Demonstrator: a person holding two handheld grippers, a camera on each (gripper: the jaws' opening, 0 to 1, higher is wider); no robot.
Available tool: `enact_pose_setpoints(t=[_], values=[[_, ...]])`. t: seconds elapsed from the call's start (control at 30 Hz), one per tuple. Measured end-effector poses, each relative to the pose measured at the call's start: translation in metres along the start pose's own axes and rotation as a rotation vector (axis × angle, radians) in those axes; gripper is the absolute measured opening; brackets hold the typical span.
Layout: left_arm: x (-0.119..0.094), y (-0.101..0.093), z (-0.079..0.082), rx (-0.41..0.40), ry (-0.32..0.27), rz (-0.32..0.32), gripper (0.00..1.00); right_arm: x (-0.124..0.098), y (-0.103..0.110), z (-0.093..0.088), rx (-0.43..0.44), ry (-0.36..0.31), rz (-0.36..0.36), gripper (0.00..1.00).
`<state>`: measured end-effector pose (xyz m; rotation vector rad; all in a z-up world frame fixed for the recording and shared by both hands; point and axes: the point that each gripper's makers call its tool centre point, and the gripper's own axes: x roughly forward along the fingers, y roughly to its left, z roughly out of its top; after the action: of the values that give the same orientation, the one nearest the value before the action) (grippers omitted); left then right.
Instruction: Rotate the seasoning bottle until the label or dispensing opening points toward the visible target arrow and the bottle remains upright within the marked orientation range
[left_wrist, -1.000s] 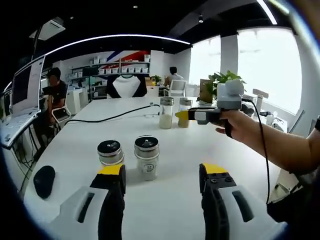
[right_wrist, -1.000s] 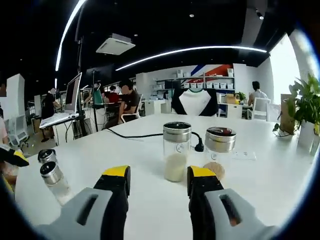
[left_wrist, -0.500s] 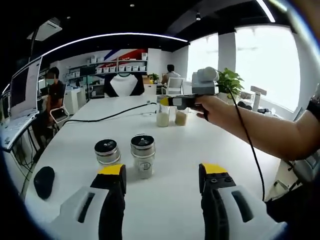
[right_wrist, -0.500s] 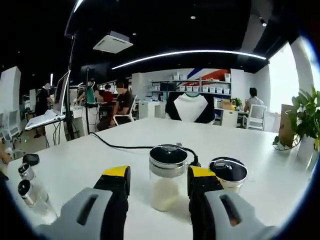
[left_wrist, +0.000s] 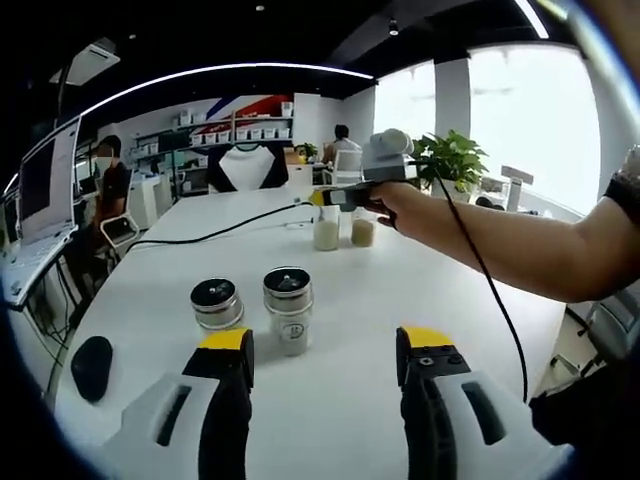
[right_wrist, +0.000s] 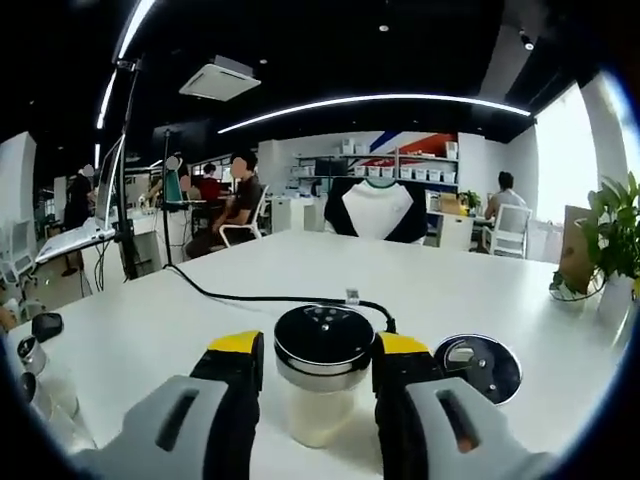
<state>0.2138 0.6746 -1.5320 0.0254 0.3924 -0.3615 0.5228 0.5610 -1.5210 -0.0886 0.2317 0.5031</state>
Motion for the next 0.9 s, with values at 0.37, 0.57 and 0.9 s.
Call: enact_pose_setpoints(t=[0.37,0.57,0.9], values=[[-0.007,0.0,-0.002,0.008,0.005,0.015,0.61,0.002,-0.001,0.001,0.011,-0.004,-0.002,0.37],[-0.013,-0.003,0.001,0.018,0.0,0.02,0.61,-0.005,0.009,0.001,0.02,-0.006,0.033,0.36],[-0.008,-0.017,0.003,0.028,-0.006,-0.007,0.61,-0.029,0.023,0.0,0.036,-0.016,0.101,0.36]])
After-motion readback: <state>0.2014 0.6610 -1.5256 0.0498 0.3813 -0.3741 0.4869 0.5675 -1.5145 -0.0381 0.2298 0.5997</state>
